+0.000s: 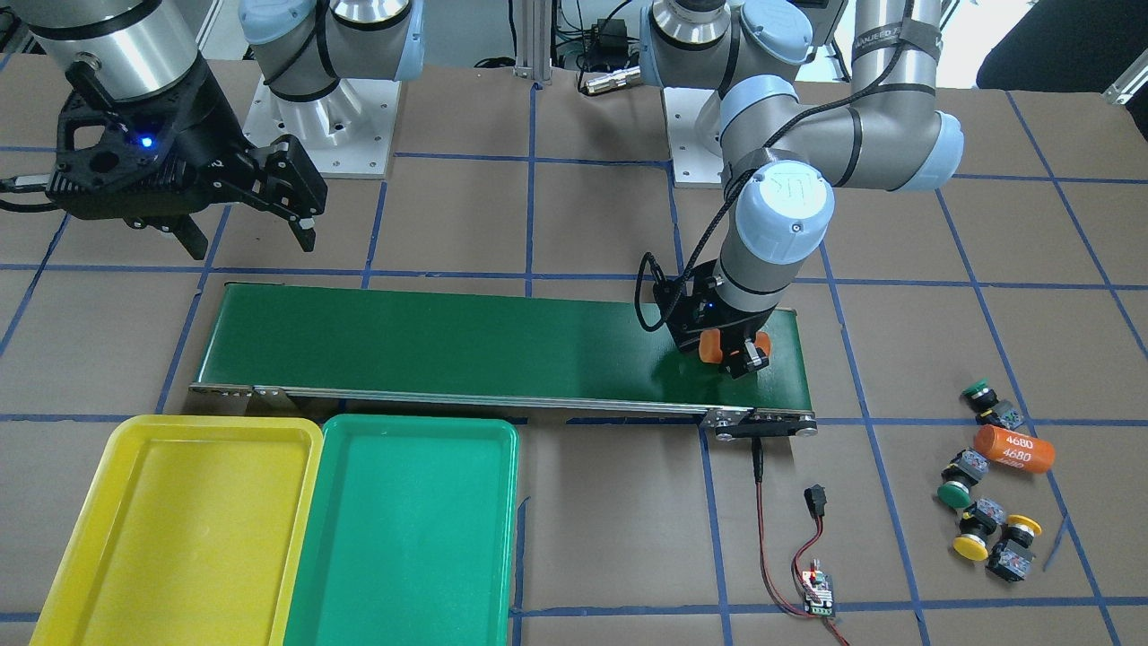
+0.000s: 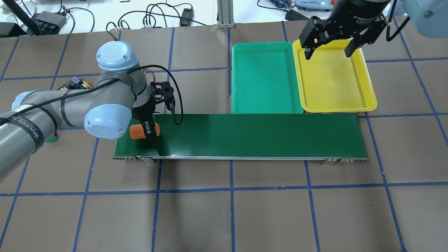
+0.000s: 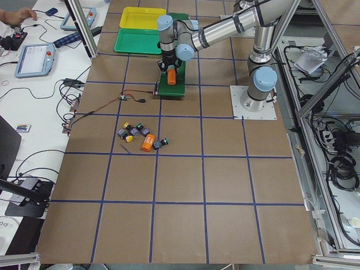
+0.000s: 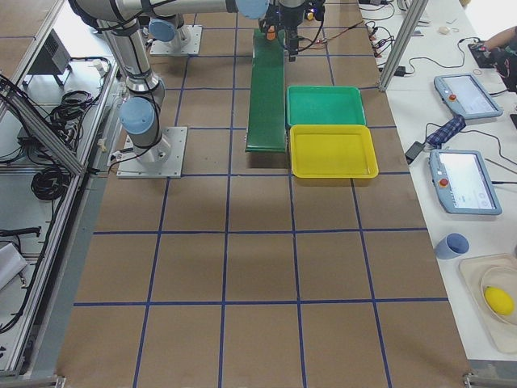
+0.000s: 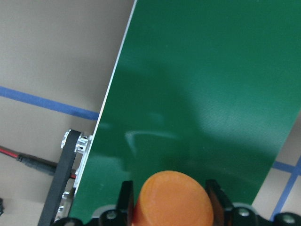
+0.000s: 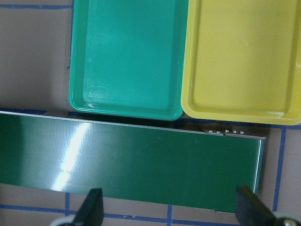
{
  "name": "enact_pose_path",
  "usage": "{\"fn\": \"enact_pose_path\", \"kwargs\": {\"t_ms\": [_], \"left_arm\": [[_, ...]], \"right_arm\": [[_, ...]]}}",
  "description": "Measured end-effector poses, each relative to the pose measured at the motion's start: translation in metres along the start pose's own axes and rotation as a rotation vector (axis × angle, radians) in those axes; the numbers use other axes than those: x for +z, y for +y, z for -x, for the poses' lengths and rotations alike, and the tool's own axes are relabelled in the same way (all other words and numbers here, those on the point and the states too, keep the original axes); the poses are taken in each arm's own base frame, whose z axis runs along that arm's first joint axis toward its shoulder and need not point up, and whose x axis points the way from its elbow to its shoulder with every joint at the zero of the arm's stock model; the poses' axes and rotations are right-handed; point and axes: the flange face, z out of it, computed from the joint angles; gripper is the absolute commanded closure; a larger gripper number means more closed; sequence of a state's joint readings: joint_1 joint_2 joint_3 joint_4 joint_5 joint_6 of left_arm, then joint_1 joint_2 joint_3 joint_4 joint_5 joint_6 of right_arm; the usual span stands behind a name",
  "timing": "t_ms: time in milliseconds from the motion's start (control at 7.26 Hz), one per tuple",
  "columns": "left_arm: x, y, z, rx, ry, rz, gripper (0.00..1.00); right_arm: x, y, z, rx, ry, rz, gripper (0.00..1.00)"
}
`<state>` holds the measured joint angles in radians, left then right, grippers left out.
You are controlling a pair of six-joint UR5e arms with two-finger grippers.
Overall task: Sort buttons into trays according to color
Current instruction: 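Return the left gripper to the pile and grasp a green button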
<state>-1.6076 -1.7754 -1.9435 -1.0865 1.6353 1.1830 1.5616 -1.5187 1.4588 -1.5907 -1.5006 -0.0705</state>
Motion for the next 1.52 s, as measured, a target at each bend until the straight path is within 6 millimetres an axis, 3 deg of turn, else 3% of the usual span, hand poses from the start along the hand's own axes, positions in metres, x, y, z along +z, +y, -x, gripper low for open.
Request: {"fn": "enact_pose_path", "kwargs": {"t_ms": [413, 551, 689, 827, 965, 1240, 1516], "left_arm": [[-0.022, 0.003, -0.003, -0.026, -0.001, -0.089, 0.07], [-0.041, 0.021, 0.018, -0.07, -0.002, -0.109, 0.07], [-0.058, 0.056, 0.053, -0.151, 0.032, -0.133, 0.0], [-0.063, 0.103, 0.088, -0.243, 0.095, -0.158, 0.0], [-0.056, 0.143, 0.117, -0.292, 0.133, -0.173, 0.0], [-0.027, 0.2, 0.17, -0.357, 0.115, -0.195, 0.0], [0.012, 0.25, 0.201, -0.489, 0.135, -0.201, 0.0]], "right_arm": [[0.0, 0.0, 0.0, 0.001, 0.0, 0.001, 0.0], [0.001, 0.0, 0.0, 0.001, 0.0, 0.001, 0.0], [0.001, 0.0, 0.0, 0.001, 0.001, 0.002, 0.0], [0.001, 0.0, 0.0, 0.0, 0.0, 0.002, 0.0], [0.001, -0.001, 0.0, 0.0, 0.0, 0.002, 0.0], [0.001, -0.001, -0.001, 0.002, 0.0, 0.002, 0.0], [0.001, -0.001, -0.001, 0.002, 0.0, 0.001, 0.0]]}}
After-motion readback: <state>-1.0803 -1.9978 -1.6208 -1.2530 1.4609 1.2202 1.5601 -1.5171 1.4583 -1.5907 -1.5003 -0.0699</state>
